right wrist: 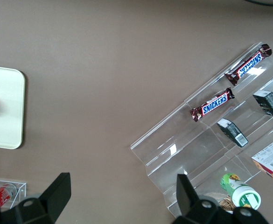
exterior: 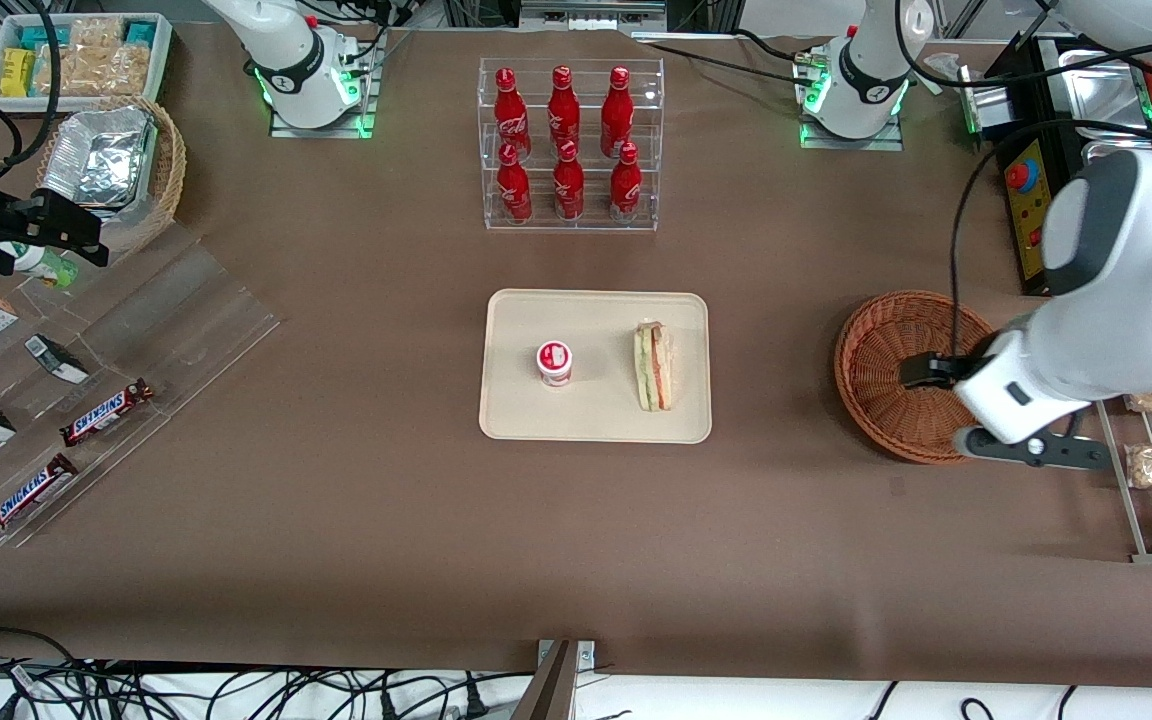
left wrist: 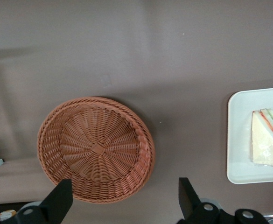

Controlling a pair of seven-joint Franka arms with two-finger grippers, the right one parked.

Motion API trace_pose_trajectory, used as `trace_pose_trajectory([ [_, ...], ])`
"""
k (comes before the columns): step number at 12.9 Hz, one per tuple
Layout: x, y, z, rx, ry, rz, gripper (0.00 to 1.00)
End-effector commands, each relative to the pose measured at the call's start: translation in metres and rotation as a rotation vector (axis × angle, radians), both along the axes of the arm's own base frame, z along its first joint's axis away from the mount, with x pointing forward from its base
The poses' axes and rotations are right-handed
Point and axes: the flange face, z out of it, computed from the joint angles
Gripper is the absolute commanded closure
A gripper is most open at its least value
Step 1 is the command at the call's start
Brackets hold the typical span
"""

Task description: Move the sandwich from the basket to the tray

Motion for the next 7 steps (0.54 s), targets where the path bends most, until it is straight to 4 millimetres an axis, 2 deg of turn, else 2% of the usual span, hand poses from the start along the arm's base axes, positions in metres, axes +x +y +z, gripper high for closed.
trace_pose_trajectory([
  [1,-0.002,0.0205,0.0111,-0.068,0.007,-0.079,0.0],
  [2,-0.0011,0.0269,0.0111,-0.071,0.004,-0.083,0.0],
  [3,-0.0011,0.0227,0.0118,-0.069,0.001,-0.09,0.0],
  [7,-0.0004,0.0269,0.012,-0.065,-0.002,-0.084,0.0],
])
